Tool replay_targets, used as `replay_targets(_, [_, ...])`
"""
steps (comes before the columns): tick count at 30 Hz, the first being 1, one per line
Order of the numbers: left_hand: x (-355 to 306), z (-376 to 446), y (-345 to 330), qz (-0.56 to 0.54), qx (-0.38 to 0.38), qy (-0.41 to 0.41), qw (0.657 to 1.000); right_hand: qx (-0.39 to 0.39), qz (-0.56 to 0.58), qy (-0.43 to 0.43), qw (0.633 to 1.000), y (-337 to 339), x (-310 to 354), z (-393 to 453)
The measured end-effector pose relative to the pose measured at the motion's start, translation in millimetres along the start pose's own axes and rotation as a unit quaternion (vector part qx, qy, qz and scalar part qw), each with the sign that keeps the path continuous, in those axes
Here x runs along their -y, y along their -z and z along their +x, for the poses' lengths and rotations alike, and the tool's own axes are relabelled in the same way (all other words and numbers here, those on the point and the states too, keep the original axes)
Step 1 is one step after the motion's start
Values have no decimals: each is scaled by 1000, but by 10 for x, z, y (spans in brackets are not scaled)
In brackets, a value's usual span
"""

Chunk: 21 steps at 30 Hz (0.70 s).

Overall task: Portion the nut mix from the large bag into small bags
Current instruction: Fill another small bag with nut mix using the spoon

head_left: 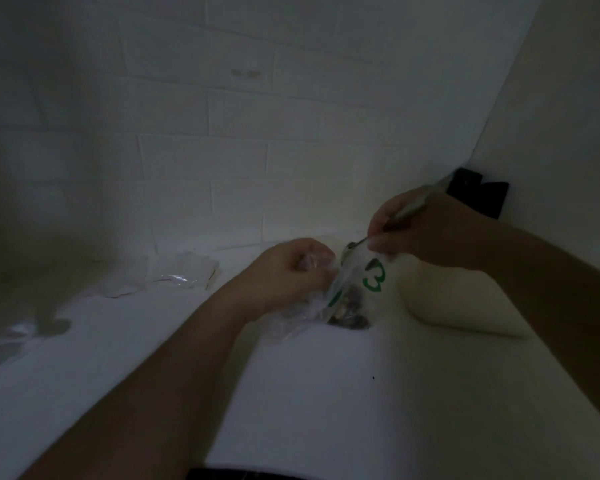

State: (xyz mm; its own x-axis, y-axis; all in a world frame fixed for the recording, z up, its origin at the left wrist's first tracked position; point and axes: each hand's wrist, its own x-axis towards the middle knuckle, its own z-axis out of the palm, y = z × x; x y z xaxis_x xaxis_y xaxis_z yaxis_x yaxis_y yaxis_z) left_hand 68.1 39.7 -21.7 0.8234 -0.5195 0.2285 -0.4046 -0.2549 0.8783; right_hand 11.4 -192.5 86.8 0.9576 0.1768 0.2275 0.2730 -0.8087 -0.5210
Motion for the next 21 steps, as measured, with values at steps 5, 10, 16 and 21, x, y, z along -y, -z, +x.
replay_targets(5, [-66, -68, -128, 160, 179, -7, 971, 97, 134, -100, 981, 77, -57, -284])
replay_targets(10, [-135, -139, -167, 129, 292, 8, 948, -55, -9, -15, 998, -162, -119, -383])
replay_targets(16, [-90, -44, -41, 27, 28, -29, 999, -256, -47, 82, 962, -626, -187, -517])
replay_targets(21, [53, 18, 77, 179, -99, -33, 978, -266, -167, 108, 943, -641, -219, -569])
